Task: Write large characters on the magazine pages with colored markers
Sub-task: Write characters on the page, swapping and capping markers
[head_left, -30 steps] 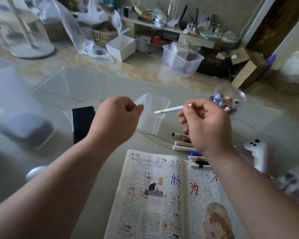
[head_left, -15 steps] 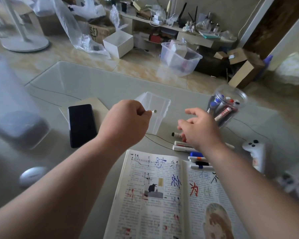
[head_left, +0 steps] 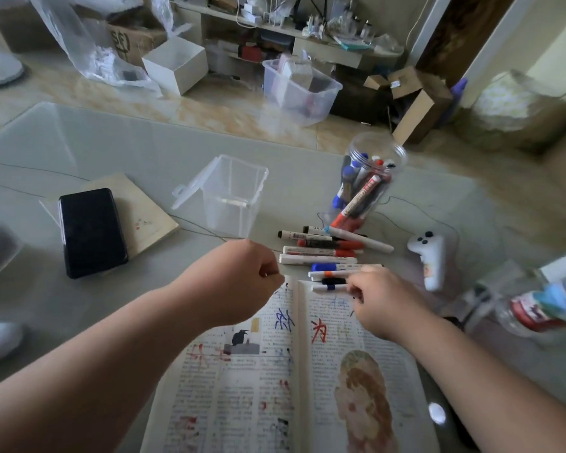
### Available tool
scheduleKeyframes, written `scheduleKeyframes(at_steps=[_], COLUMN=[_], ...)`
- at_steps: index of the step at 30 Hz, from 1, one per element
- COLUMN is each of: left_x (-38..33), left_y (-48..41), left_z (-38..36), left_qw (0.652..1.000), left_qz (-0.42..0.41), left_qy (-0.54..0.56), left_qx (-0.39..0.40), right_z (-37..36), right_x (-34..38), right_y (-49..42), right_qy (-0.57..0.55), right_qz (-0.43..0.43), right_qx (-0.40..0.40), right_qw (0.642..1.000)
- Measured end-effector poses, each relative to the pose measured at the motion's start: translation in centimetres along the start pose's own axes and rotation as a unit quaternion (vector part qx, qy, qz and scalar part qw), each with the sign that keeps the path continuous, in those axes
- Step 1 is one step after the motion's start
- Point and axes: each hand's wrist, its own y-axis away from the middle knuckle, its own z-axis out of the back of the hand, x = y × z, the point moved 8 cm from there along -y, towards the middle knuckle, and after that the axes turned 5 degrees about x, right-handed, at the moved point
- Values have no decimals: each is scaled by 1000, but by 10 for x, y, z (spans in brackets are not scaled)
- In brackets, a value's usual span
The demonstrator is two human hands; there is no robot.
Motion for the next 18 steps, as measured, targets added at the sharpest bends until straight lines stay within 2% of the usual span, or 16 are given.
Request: scheduleKeyframes(at_steps=[4, 12, 18], left_x=[-7, -16, -22], left_y=[1, 6, 8], left_z=[-7, -21, -27], left_qw=[1000, 999, 998], left_qz=[-4, -12, -23], left_qy=[-22, -48, -51], left_qx=[-5, 22, 32], right_z=[6, 10, 7], right_x=[3, 5, 8], right_y=[2, 5, 4], right_qy=[18, 45, 78], right_qz=[15, 16, 19], right_qx=[-27, -28, 10], right_qw=[999, 998, 997])
